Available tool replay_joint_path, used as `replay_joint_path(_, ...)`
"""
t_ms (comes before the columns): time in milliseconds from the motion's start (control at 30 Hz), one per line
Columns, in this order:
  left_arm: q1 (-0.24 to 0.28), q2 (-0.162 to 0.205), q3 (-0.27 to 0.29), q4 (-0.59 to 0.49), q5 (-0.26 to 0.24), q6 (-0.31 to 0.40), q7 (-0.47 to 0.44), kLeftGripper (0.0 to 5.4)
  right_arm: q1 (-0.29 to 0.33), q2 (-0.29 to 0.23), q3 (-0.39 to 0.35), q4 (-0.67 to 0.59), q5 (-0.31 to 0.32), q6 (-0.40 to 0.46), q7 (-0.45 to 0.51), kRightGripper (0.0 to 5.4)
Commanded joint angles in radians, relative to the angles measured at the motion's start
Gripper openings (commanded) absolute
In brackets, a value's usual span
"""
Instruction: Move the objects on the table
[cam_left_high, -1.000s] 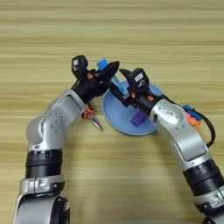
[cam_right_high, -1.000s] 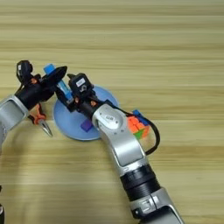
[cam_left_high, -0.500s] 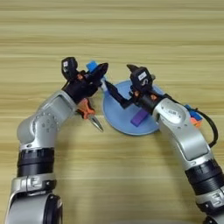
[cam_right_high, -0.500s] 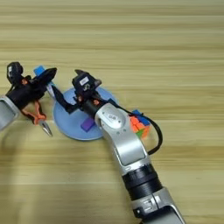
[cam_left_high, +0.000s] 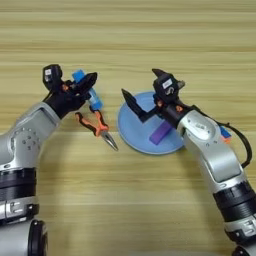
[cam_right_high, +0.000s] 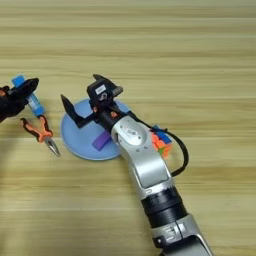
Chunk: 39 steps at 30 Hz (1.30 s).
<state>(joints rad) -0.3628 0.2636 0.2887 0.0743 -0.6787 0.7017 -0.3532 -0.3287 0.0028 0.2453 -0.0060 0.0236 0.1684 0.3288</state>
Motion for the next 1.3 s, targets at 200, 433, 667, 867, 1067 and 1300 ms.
replay_joint_path(200, 0.081, 0.082, 0.005, -0.019, 0.016, 0.071, -0.03, 1.35, -0.031, 0.012, -0.015, 0.009, 0.01, 0.008, -0.015, 5.4)
replay_joint_path(433, 0.147, 0.128, 0.015, -0.016, 0.038, 0.077, -0.037, 1.35, -0.042, 0.016, -0.026, 0.031, 0.015, -0.003, -0.013, 5.4)
replay_joint_path(667, 0.182, 0.128, 0.003, 0.02, 0.069, 0.069, -0.042, 1.35, -0.046, 0.02, -0.028, 0.038, 0.017, -0.01, -0.017, 5.4)
replay_joint_path(867, 0.194, 0.12, -0.018, 0.068, 0.099, 0.052, -0.049, 1.35, -0.046, 0.019, -0.028, 0.035, 0.018, -0.009, -0.017, 5.4)
replay_joint_path(1067, 0.165, 0.11, -0.043, 0.16, 0.136, 0.003, -0.057, 1.35, -0.044, 0.019, -0.027, 0.028, 0.017, -0.007, -0.017, 5.4)
replay_joint_path(1300, 0.112, 0.1, -0.067, 0.281, 0.199, -0.102, -0.061, 1.35, -0.044, 0.019, -0.024, 0.024, 0.016, -0.006, -0.018, 5.4)
